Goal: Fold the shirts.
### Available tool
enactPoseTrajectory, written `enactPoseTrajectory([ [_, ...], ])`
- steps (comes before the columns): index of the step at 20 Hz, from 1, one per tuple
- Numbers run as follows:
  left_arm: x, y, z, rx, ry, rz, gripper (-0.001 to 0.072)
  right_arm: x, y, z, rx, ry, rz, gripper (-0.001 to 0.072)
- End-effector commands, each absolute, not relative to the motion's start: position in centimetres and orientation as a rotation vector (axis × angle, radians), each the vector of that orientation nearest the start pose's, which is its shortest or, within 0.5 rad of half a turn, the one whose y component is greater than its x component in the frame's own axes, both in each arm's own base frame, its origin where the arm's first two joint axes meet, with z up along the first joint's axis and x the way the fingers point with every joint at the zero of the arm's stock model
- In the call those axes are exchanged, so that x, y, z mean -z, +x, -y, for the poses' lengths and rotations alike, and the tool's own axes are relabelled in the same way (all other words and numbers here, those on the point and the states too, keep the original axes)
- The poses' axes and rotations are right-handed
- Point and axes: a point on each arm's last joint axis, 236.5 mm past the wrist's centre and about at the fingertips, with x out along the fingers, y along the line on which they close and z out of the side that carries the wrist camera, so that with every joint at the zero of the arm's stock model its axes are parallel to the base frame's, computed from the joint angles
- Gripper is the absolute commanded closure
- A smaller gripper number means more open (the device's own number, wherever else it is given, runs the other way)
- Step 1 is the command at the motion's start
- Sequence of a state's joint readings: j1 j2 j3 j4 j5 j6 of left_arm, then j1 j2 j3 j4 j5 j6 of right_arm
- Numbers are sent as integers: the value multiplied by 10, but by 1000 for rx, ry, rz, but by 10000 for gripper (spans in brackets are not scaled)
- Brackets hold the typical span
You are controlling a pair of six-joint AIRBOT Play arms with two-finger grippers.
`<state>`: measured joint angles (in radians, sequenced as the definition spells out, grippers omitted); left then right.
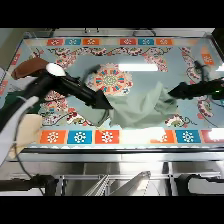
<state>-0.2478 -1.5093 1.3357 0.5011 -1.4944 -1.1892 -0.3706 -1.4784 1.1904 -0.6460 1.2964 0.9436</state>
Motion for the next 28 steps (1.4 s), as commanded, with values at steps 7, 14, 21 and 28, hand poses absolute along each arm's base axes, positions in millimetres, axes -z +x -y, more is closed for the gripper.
enactPoseTrajectory([
  [7, -273, 278, 189, 1187, -544, -878, 685, -194, 359, -27, -607, 507, -766, 689],
  [14, -196, 252, 175, 1088, -691, -1013, 681, -182, 340, -40, -594, 510, -839, 689],
  [21, -57, 218, 193, 1050, -934, -1282, 681, -54, 320, -105, -626, 641, -1067, 689],
  [28, -13, 337, 173, 962, -895, -1222, 367, 30, 379, -71, -405, 712, -1102, 314],
])
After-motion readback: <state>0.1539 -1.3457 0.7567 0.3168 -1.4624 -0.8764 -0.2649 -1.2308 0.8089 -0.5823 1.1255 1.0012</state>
